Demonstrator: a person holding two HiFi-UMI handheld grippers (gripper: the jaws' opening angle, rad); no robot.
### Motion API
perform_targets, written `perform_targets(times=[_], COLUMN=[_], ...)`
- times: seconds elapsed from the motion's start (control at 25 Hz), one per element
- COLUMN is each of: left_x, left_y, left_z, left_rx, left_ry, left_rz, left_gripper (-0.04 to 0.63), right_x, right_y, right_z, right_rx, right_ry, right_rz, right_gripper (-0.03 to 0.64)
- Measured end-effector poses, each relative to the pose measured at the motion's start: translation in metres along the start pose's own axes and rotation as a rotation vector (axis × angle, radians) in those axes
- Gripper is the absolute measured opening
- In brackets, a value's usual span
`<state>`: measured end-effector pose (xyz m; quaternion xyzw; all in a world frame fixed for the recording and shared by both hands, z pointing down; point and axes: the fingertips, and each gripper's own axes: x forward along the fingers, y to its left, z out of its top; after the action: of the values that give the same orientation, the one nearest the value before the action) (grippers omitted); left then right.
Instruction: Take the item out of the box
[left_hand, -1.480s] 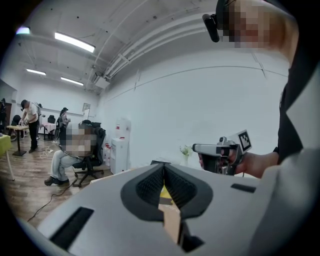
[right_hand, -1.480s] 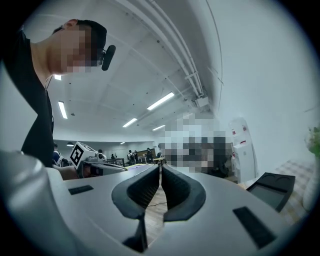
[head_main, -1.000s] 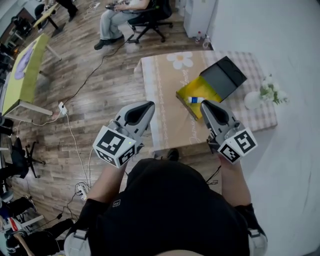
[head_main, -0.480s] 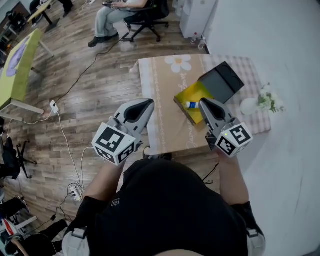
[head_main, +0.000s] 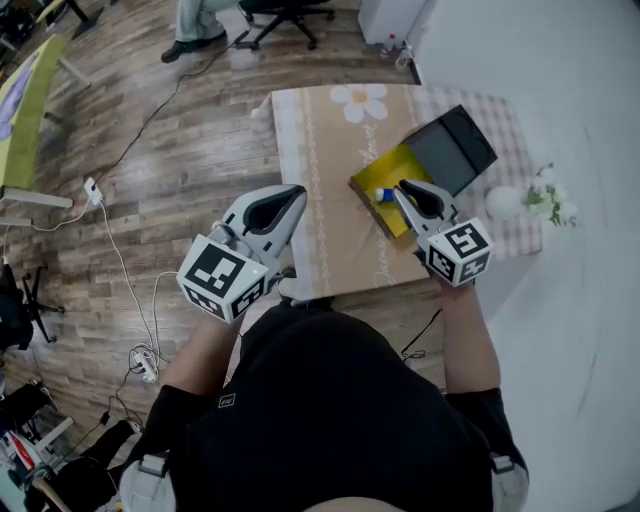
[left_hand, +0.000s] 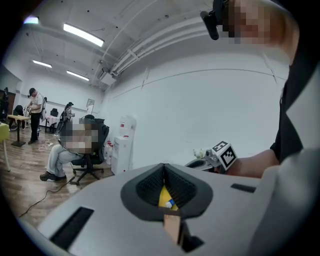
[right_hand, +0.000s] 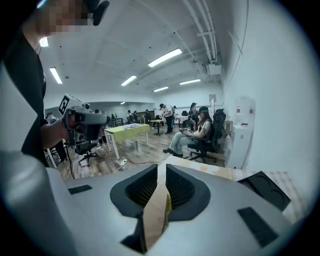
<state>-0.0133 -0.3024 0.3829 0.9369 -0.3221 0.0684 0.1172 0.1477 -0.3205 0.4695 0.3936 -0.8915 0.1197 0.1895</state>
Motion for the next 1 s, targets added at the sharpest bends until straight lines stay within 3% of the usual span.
perform_targets(times=[0.36, 0.6, 0.68, 0.76, 1.0], left_x=[0.021, 0.03, 0.03, 0.028, 0.025], left_y=[0.025, 0.039, 0.043, 0.046, 0.049], left_z=[-0.031, -0.048, -0.053, -0.057, -0.059], left_rx=[-0.039, -0.054, -0.062, -0.066, -0.081], left_ry=[0.075, 0.11, 0.117, 0.121, 0.126], left_rz=[0.002, 0.014, 0.024, 0.033, 0.048], left_gripper=[0.014, 0.014, 0.014, 0.014, 0.014], right_x=[0.036, 0.059, 0.065, 0.07, 0.08], right_y=[-0.03, -0.039, -0.042, -0.046, -0.057], right_z=[-0.079, -0.138, -0.156, -0.171, -0.201], right_rx=[-0.064, -0.179, -0.216, -0.238, -0.326], right_ry=[0.242, 0.417, 0.48, 0.535, 0.652], right_rz=[0.023, 0.066, 0.078, 0.085, 0.105], right_gripper=[0.041, 0.043, 0.069, 0.138, 0.155])
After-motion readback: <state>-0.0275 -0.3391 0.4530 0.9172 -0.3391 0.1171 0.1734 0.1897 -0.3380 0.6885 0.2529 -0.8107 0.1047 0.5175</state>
